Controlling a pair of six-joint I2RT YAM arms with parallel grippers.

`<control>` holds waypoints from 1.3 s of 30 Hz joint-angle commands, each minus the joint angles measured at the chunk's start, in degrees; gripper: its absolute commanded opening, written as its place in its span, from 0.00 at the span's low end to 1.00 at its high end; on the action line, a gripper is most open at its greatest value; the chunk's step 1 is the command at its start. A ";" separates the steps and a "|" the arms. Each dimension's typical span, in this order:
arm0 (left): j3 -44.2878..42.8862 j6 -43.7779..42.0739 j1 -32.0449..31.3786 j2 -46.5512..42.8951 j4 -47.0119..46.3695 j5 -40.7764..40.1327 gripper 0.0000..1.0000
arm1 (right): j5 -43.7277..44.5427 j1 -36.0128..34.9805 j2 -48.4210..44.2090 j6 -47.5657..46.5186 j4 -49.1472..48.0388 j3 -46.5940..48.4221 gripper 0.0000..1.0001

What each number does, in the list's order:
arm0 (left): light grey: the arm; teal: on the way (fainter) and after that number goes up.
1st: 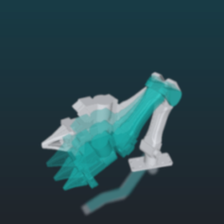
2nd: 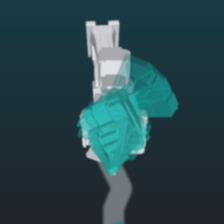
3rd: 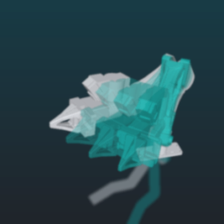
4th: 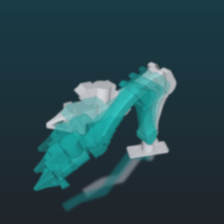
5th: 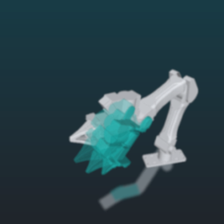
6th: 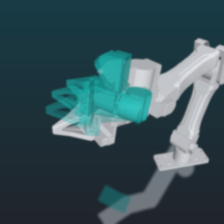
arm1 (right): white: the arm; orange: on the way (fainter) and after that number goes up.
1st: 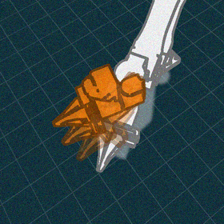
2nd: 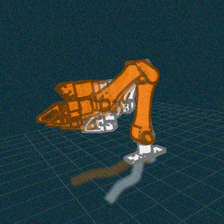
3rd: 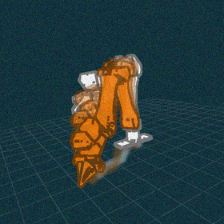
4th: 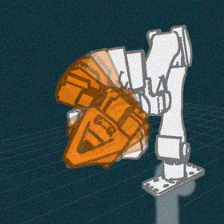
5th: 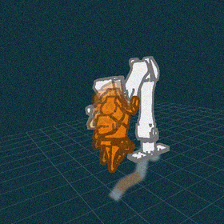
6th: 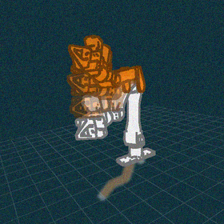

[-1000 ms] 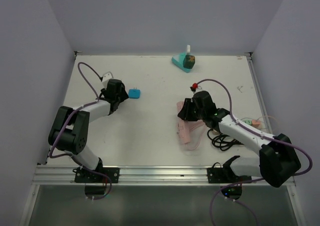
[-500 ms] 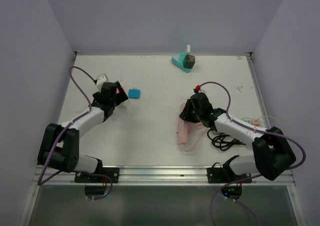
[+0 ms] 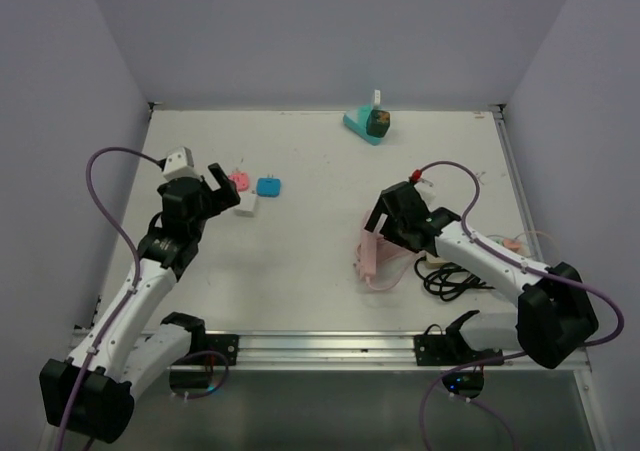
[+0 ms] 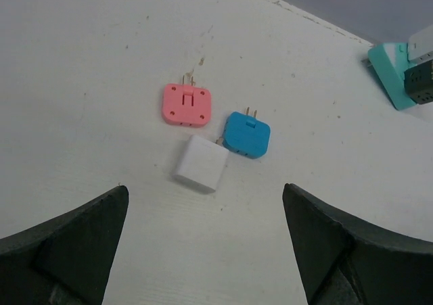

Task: Pull the plug off the socket

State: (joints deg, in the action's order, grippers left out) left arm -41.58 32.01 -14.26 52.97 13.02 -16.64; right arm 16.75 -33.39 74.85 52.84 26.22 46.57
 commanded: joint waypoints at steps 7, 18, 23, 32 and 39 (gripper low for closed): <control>5.63 -5.47 0.29 -5.68 3.42 1.44 1.00 | 3.90 -4.40 5.74 9.91 6.48 4.22 0.94; 5.20 -5.56 0.20 -5.25 2.98 1.44 1.00 | 5.05 -3.53 18.92 11.42 3.23 6.61 0.72; 5.20 -5.55 0.29 -5.42 3.07 0.47 1.00 | 5.66 0.59 21.83 5.09 0.68 8.54 0.36; 5.46 -6.17 0.29 -5.33 2.46 -2.34 0.99 | 6.36 16.22 30.51 -10.82 -0.47 24.34 0.00; 5.46 -7.22 0.29 -3.84 2.01 -3.66 1.00 | 5.48 26.52 43.42 -16.10 1.99 45.59 0.01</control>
State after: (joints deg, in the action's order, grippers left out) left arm -36.10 26.68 -14.26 48.62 16.45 -18.50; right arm 20.16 -9.96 114.89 41.08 28.84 83.64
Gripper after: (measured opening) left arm 0.994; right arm 0.397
